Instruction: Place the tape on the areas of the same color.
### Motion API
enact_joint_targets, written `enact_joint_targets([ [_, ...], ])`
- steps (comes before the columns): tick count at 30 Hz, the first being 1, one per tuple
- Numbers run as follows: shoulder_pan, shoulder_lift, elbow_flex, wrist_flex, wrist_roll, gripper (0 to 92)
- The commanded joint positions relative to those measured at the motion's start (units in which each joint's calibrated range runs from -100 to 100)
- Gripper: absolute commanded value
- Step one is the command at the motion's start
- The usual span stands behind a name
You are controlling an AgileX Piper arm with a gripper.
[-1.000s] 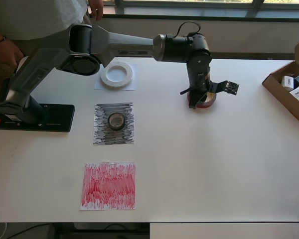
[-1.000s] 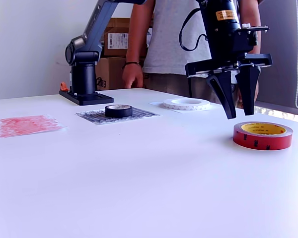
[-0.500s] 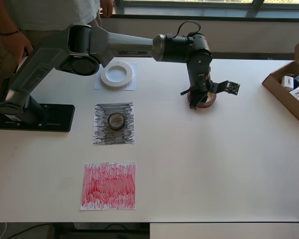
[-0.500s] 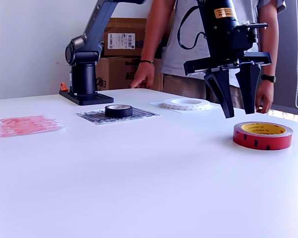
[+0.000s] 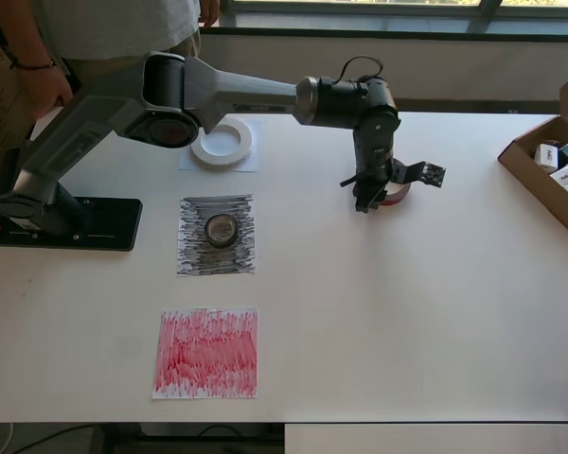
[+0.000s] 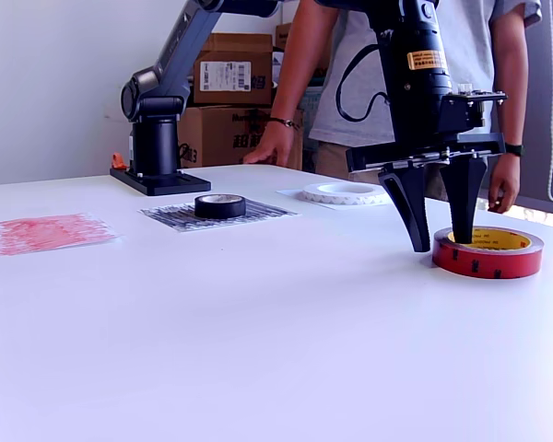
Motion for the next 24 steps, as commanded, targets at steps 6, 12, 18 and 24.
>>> enact_joint_targets([
  [6,-0.21,0.79,-0.31,0.24,-0.16,50.0],
  [12,-0.21,0.88,-0.31,0.16,-0.25,45.6],
  [18,-0.28,0.88,-0.49,-0.01,-0.25,1.8],
  [24,-0.76,0.13,-1.21,0.16,-4.01,0.0],
])
